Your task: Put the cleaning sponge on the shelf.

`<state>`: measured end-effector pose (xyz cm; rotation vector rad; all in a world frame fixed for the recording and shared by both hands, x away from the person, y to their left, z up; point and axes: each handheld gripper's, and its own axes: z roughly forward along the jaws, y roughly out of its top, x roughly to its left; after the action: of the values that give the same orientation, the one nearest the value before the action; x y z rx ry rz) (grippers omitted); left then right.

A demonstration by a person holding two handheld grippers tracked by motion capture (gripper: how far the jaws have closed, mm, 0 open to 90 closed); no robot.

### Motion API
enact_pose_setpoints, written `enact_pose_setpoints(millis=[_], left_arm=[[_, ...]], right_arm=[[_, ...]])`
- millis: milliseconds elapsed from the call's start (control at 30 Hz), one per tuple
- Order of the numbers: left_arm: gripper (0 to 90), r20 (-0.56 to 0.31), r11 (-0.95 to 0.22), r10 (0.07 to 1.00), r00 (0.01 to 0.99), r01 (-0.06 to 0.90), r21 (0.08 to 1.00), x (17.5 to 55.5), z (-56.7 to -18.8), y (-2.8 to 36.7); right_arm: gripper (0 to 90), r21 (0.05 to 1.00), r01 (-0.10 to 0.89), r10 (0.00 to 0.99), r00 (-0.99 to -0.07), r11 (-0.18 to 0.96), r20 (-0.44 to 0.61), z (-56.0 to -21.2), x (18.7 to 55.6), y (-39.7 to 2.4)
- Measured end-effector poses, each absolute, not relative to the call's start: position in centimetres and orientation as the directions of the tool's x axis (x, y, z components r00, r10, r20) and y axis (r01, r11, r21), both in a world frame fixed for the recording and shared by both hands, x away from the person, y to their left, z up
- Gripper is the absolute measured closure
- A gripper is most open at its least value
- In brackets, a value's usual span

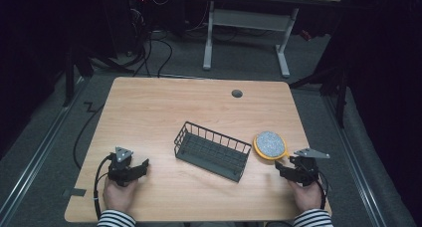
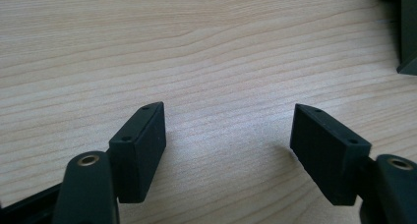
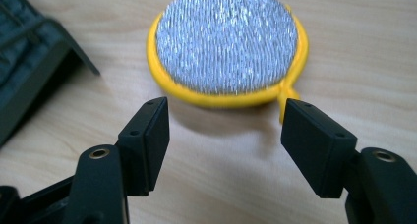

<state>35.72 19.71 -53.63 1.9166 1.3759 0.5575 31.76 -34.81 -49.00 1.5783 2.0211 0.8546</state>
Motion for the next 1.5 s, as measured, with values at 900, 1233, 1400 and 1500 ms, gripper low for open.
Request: enact_pose_setpoints(millis=[900, 1233, 1400, 1500], left_arm=[[29.4, -0.046, -0.198, 0.937, 0.346, 0.636, 0.746, 35.7, -53.6, 19.6], [29.4, -0.043, -0.200, 0.938, 0.345, 0.636, 0.746, 35.7, -53.6, 19.6], [29.3, -0.043, -0.201, 0.937, 0.347, 0.635, 0.746, 35.7, -53.6, 19.6], [29.3, -0.044, -0.200, 0.937, 0.347, 0.635, 0.746, 35.7, -53.6, 19.6]], right_arm=[[31.5, 0.571, 0.811, 0.976, -0.205, 0.127, 0.076, -46.5, 40.7, -35.4], [31.9, 0.530, 0.841, 0.976, -0.190, 0.106, 0.107, -47.6, 42.1, -35.1], [31.9, 0.518, 0.850, 0.975, -0.183, 0.094, 0.124, -47.9, 42.5, -35.2], [31.9, 0.513, 0.853, 0.975, -0.181, 0.092, 0.127, -48.1, 42.7, -35.2]])
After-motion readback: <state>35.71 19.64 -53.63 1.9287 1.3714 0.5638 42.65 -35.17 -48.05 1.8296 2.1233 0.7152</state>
